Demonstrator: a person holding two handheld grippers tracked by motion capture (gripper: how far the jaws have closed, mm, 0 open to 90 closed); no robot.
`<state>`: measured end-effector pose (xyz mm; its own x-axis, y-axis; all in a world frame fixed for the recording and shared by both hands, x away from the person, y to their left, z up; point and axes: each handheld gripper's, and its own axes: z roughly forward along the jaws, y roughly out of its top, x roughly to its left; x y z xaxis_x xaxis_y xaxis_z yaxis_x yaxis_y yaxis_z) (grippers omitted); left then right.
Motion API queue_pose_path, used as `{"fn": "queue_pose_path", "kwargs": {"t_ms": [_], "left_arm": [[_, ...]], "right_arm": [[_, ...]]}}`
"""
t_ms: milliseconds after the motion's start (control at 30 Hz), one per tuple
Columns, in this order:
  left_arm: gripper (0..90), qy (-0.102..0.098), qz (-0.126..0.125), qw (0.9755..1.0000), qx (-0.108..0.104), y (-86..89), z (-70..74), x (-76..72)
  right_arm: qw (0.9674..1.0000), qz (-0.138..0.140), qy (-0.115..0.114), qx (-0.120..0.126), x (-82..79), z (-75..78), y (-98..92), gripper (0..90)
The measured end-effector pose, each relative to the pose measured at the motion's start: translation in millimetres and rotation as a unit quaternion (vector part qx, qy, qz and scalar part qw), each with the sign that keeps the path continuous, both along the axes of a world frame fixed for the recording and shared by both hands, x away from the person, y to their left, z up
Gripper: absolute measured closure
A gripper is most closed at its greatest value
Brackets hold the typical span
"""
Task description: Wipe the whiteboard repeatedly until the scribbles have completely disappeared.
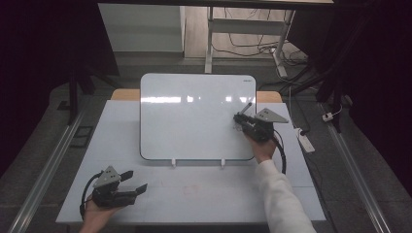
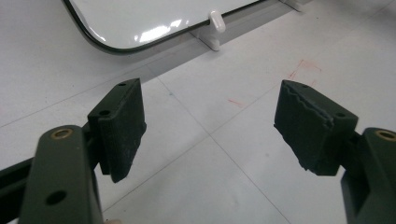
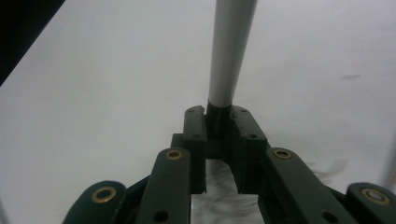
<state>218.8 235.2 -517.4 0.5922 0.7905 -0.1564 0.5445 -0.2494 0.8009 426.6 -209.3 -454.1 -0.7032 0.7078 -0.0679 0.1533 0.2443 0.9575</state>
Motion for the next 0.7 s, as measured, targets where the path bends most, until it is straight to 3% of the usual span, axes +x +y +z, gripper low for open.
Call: {"fn": "queue_pose_path", "kwargs": {"t_ms": [33, 67, 100, 167, 200, 233, 267, 300, 333, 367, 400, 467, 500, 567, 600, 700], "left_arm": [[25.3, 0.000, 0.001, 1.0000, 0.001, 0.0, -0.2, 0.4], [25.3, 0.000, 0.000, 1.0000, 0.001, -0.3, -0.1, 0.3], [25.3, -0.001, 0.000, 1.0000, 0.001, -0.5, 0.2, -0.2], [25.3, -0.003, -0.002, 1.0000, 0.001, -0.6, 0.8, -1.7], [25.3, -0.003, -0.001, 1.0000, 0.001, -0.4, 0.8, -1.7], [25.3, -0.003, -0.001, 1.0000, 0.000, -0.2, 0.6, -1.4], [25.3, -0.001, 0.000, 1.0000, 0.000, 0.0, 0.4, -0.5], [25.3, 0.000, 0.000, 1.0000, 0.000, -0.1, 0.3, 0.1], [25.3, 0.000, 0.000, 1.0000, 0.000, -0.5, 0.2, 0.2], [25.3, 0.000, 0.000, 1.0000, 0.001, -1.0, 0.2, 0.0], [25.3, -0.001, -0.001, 1.0000, 0.002, -1.6, 0.3, -0.3], [25.3, -0.002, -0.003, 1.0000, 0.002, -2.6, 0.9, -1.6], [25.3, -0.003, -0.003, 1.0000, 0.003, -2.5, 1.1, -1.9], [25.3, -0.002, -0.001, 1.0000, 0.001, -1.8, 0.8, -1.6], [25.3, -0.001, 0.000, 1.0000, 0.000, -1.4, 0.3, -1.0], [25.3, 0.001, 0.000, 1.0000, 0.000, -1.0, -0.3, 0.3]], "right_arm": [[0.9999, 0.000, -0.001, -0.014, -1.1, 1.1, 0.0, 77.7], [0.9997, -0.022, -0.002, -0.003, 0.3, 2.7, -5.9, 77.7], [0.9997, -0.022, -0.002, -0.003, 0.3, 2.7, -5.9, 77.7], [0.9988, -0.042, 0.003, 0.024, 1.9, 2.8, -14.3, 77.7], [0.9990, -0.040, 0.003, 0.019, 0.2, 2.2, -13.6, 77.7], [0.9999, -0.006, 0.008, -0.007, -4.6, -1.0, -6.8, 77.7], [0.9999, -0.006, 0.008, -0.007, -4.6, -1.0, -6.8, 77.7], [0.9993, 0.020, 0.011, -0.031, -8.7, -4.2, -1.4, 77.7], [0.9987, 0.025, 0.007, -0.043, -10.4, -5.0, -0.2, 77.7], [0.9996, 0.003, 0.006, -0.026, -7.2, -2.0, -7.0, 77.7], [0.9996, 0.003, 0.006, -0.026, -7.2, -2.0, -7.0, 77.7], [0.9996, -0.028, 0.001, 0.000, -2.0, 1.5, -16.0, 77.7], [0.9995, -0.029, 0.005, 0.011, 0.1, 1.8, -18.8, 77.7], [0.9999, -0.008, 0.007, -0.008, -4.3, -1.2, -14.1, 77.7], [0.9986, 0.029, 0.010, -0.043, -11.8, -6.7, -6.3, 77.7], [0.9976, 0.040, 0.009, -0.056, -14.1, -8.6, -5.2, 77.7]]}}
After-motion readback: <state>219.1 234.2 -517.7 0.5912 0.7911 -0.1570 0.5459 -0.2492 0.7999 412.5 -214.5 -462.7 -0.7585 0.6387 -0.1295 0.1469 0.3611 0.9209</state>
